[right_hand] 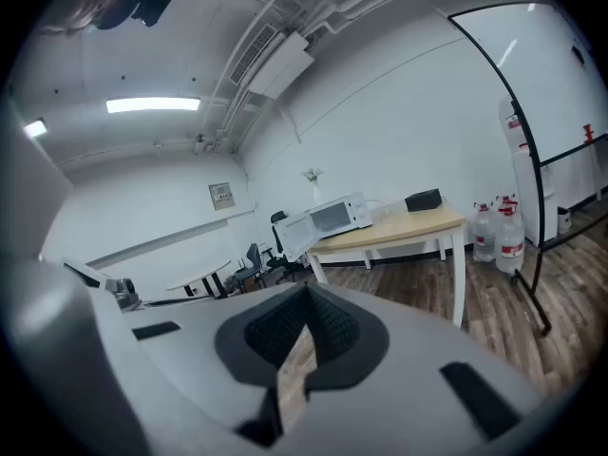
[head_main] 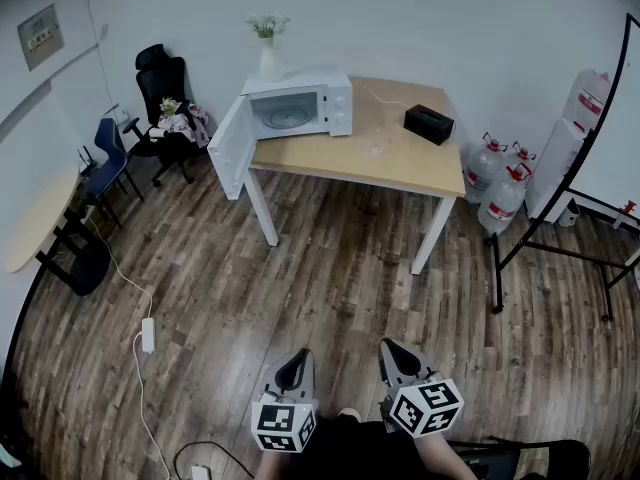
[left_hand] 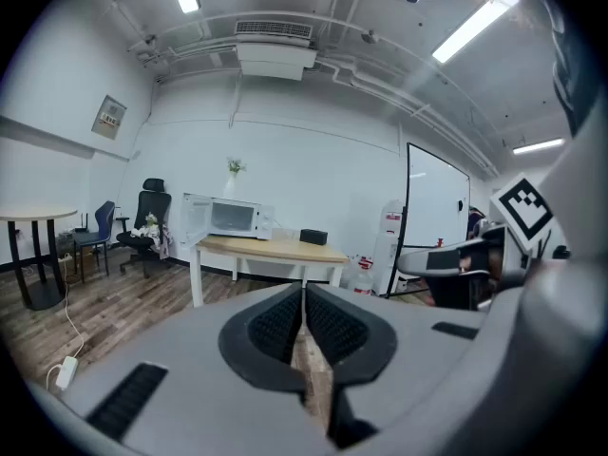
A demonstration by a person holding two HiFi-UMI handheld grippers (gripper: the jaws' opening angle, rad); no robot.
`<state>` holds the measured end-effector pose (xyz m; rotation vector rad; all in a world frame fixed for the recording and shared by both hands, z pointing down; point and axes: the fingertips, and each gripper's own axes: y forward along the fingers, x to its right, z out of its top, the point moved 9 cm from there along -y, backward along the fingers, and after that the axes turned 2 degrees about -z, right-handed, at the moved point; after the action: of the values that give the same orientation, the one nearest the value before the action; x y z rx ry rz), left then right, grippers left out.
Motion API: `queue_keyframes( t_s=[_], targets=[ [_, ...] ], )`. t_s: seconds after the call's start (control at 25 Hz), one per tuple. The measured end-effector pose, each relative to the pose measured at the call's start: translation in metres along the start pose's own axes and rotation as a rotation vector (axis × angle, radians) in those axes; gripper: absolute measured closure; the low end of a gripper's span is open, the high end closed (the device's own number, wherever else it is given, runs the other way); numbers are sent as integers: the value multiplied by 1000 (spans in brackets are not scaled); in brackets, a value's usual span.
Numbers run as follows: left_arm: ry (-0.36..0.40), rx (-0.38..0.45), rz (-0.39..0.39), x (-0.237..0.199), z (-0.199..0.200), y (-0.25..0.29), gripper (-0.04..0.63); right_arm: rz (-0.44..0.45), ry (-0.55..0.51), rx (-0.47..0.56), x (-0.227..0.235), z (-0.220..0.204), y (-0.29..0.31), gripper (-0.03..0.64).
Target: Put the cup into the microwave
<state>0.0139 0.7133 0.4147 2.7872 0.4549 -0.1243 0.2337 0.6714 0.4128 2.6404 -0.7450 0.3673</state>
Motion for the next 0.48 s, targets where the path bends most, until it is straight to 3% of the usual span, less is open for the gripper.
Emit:
queue_keyframes(
  t_s=[0.48],
  targets=[
    [-41, 8, 23, -3, -7, -12, 586, -54, -25, -24, -11, -7, 4, 623]
  ],
)
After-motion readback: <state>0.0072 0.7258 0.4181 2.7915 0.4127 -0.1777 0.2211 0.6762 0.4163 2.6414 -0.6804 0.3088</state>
